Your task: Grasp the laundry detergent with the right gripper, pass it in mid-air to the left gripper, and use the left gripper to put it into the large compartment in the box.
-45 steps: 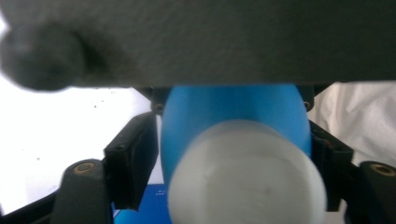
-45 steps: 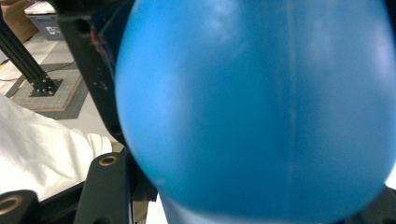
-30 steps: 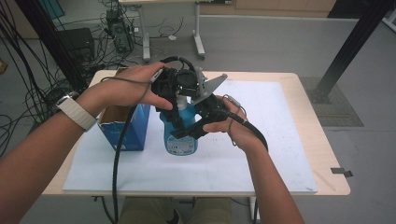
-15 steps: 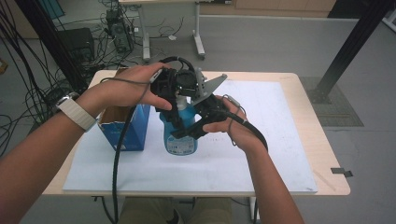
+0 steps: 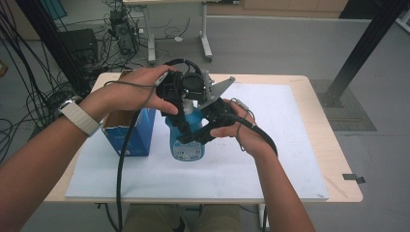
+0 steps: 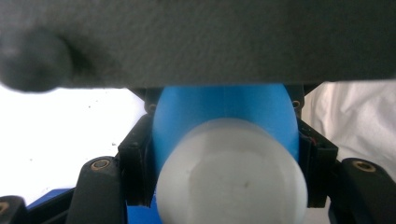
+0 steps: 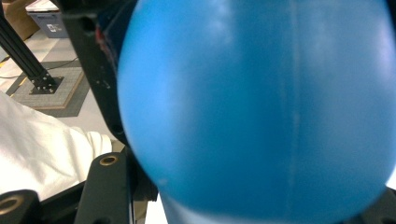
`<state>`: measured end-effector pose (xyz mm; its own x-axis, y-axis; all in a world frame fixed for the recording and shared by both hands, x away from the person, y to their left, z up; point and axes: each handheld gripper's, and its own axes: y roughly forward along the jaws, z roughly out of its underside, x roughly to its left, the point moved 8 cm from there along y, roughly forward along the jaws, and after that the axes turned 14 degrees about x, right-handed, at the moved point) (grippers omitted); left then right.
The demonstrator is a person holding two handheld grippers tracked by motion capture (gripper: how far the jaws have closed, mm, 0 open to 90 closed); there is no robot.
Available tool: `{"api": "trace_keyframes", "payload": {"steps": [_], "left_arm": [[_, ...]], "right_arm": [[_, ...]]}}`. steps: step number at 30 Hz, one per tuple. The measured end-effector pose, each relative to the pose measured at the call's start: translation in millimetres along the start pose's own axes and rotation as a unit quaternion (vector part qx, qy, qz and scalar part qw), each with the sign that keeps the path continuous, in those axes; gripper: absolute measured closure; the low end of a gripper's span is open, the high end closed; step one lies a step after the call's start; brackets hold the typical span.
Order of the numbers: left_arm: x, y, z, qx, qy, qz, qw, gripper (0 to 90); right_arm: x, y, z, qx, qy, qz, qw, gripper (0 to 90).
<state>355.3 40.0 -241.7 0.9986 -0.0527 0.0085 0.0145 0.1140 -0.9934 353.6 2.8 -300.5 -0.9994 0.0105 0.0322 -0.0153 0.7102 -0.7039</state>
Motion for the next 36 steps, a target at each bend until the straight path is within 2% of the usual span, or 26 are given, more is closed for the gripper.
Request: {"api": "trace_keyframes", "payload": {"steps": [29, 36], "left_arm": [[-1.0, -0.4, 0.6, -0.004, -0.007, 0.002, 1.0000, 37.4], [-0.8, -0.2, 1.0, 0.000, -0.003, 0.000, 1.0000, 37.3]], "right_arm": [[1.1, -0.1, -0.5, -0.003, -0.001, -0.001, 1.0000, 42.3], [1.0, 0.0, -0.2, -0.003, 0.000, 0.001, 1.0000, 42.3]]}}
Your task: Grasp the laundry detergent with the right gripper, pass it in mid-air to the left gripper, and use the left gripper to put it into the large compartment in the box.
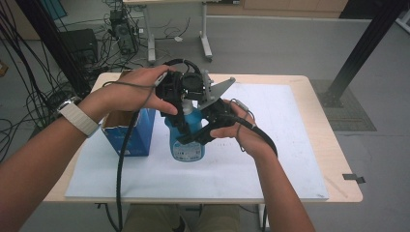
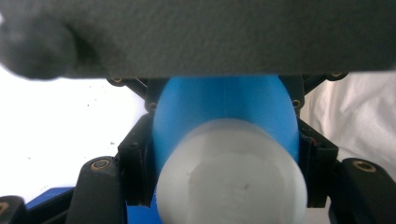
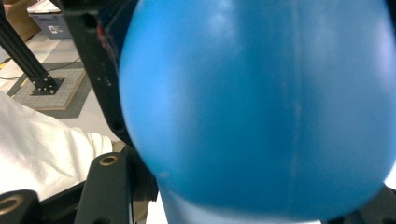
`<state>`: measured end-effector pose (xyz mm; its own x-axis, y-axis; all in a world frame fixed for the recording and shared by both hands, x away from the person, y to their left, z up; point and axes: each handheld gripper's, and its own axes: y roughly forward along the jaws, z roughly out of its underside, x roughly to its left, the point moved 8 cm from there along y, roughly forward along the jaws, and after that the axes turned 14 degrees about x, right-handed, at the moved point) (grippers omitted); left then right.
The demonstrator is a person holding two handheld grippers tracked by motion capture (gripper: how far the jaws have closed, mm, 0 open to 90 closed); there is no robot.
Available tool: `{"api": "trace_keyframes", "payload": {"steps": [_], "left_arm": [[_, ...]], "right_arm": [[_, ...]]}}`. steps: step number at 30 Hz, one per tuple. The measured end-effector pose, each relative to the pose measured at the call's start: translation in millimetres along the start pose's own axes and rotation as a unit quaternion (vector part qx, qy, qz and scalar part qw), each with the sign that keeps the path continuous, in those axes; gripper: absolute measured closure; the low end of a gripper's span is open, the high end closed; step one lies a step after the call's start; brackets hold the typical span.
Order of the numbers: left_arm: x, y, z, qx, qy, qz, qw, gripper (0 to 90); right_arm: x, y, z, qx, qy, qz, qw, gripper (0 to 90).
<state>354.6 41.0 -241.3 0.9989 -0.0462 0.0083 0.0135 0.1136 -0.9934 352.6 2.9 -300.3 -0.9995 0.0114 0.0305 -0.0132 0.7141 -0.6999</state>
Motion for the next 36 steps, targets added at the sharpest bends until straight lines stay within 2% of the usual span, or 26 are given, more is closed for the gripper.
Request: {"api": "trace_keyframes", "payload": {"steps": [36], "left_arm": [[0.4, 0.0, -0.1, -0.001, -0.003, 0.001, 1.0000, 37.3]], "right_arm": [[-0.7, 0.1, 0.3, -0.001, -0.001, 0.001, 1.0000, 42.2]]}}
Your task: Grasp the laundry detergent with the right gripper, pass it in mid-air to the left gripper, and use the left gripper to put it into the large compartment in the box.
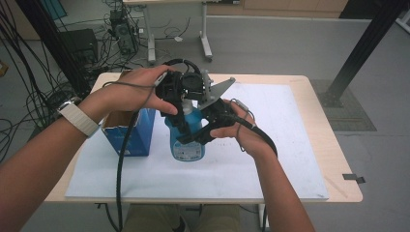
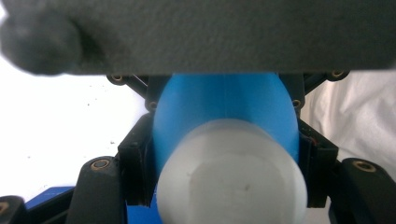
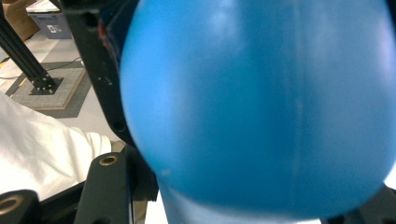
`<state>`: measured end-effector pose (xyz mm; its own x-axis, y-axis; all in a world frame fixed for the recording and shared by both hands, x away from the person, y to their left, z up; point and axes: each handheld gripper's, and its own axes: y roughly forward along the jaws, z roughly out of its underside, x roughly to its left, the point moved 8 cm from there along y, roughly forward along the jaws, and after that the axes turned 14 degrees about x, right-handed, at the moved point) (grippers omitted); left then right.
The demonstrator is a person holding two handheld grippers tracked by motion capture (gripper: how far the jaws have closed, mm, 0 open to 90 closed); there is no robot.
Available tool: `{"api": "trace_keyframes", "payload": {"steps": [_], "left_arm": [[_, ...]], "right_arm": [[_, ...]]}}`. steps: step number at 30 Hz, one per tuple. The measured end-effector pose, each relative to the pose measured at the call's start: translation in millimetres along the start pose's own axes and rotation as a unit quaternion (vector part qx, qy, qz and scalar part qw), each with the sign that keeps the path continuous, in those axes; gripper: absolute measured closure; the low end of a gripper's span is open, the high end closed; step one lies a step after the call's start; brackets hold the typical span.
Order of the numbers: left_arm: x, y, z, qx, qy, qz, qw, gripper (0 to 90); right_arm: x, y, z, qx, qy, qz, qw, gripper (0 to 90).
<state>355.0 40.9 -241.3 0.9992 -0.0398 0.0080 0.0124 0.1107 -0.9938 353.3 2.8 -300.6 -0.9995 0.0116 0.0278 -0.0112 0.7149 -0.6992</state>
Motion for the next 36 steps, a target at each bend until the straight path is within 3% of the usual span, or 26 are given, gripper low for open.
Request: {"api": "trace_keyframes", "payload": {"steps": [36], "left_arm": [[-0.8, -1.2, 2.7, 0.000, -0.004, 0.001, 1.0000, 37.4]], "right_arm": [[0.9, 0.3, -2.3, -0.001, -0.003, -0.002, 1.0000, 42.2]]}}
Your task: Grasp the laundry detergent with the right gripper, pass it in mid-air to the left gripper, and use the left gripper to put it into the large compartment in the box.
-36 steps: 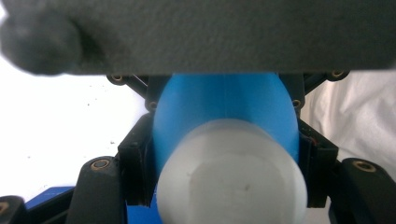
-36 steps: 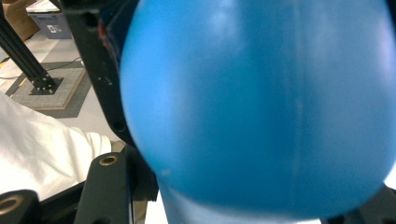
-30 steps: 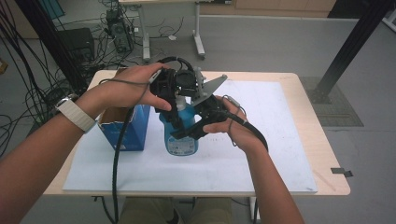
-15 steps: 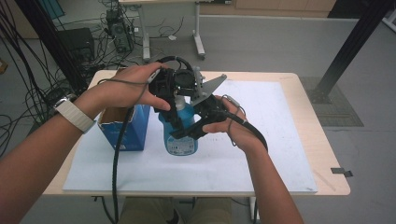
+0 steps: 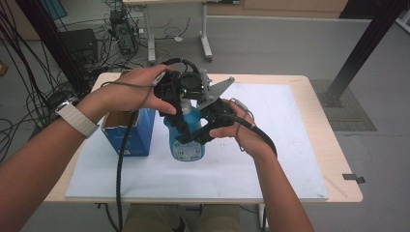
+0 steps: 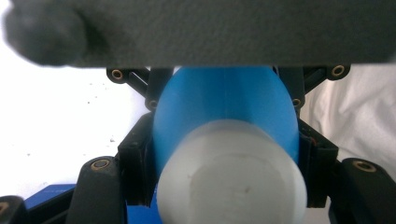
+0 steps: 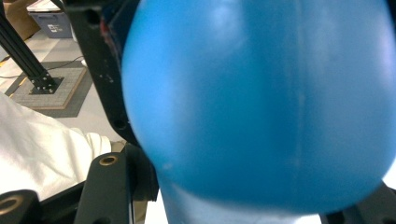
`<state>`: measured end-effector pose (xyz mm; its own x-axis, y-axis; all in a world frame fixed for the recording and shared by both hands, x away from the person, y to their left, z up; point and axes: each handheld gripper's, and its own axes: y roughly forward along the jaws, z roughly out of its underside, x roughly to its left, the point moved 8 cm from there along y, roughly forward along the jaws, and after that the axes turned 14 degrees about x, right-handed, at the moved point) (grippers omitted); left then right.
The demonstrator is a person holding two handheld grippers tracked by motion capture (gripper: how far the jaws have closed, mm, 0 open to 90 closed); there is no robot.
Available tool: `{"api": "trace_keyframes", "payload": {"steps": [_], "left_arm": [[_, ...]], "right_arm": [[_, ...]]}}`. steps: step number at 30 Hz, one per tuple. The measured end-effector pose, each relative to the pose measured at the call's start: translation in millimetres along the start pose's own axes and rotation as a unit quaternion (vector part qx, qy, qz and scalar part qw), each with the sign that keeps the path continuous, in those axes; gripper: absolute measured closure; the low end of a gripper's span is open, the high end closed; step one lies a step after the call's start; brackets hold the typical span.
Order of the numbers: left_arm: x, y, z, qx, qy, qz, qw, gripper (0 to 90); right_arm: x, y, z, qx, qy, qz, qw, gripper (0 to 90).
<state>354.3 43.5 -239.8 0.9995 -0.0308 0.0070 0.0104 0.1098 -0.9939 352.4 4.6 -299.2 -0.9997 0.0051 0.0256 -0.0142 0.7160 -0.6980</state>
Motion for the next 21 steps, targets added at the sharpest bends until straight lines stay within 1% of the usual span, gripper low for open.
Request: {"api": "trace_keyframes", "payload": {"steps": [5, 7, 8, 10, 21], "left_arm": [[0.0, 0.0, 0.2, 0.001, 0.001, 0.000, 1.0000, 37.3], [-0.2, -0.1, 0.0, 0.001, 0.000, 0.000, 1.0000, 37.3], [-0.6, 0.1, -0.3, -0.002, -0.003, 0.001, 1.0000, 37.3], [-0.2, -0.1, 0.1, 0.000, -0.001, 0.000, 1.0000, 37.3], [0.7, -0.6, 1.2, -0.001, -0.002, 0.001, 1.0000, 37.4]], "right_arm": [[0.1, 0.1, 0.0, 0.000, 0.000, 0.000, 1.0000, 42.2], [0.0, 0.4, -0.1, -0.001, -0.001, 0.001, 1.0000, 42.2], [-0.1, 0.3, -0.1, -0.001, -0.001, 0.001, 1.0000, 42.2], [0.1, 0.2, -0.2, -0.002, -0.001, 0.001, 1.0000, 42.2], [-0.3, 0.7, -0.8, -0.007, -0.001, 0.002, 1.0000, 42.1]]}}
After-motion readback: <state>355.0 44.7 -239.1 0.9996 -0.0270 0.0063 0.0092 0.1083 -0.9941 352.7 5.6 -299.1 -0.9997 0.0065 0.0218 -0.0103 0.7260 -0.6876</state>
